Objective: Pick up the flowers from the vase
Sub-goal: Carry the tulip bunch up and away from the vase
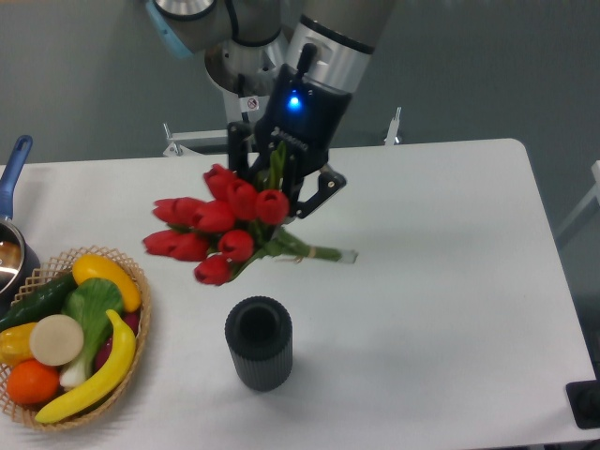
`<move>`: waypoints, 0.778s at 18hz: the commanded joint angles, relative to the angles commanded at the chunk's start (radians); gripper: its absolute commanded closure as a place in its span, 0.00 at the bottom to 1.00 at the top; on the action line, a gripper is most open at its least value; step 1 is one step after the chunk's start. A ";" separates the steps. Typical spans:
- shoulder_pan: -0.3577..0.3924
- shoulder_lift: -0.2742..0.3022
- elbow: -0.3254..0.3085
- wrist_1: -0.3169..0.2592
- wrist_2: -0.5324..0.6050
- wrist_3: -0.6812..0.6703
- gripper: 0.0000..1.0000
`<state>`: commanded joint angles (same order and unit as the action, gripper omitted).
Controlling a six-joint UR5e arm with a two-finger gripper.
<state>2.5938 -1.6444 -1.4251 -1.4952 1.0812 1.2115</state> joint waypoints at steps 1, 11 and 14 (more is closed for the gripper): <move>0.017 0.000 0.008 -0.041 0.025 0.038 0.56; 0.152 -0.005 0.065 -0.237 0.126 0.255 0.56; 0.166 -0.012 0.081 -0.240 0.126 0.255 0.56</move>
<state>2.7596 -1.6567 -1.3438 -1.7349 1.2072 1.4665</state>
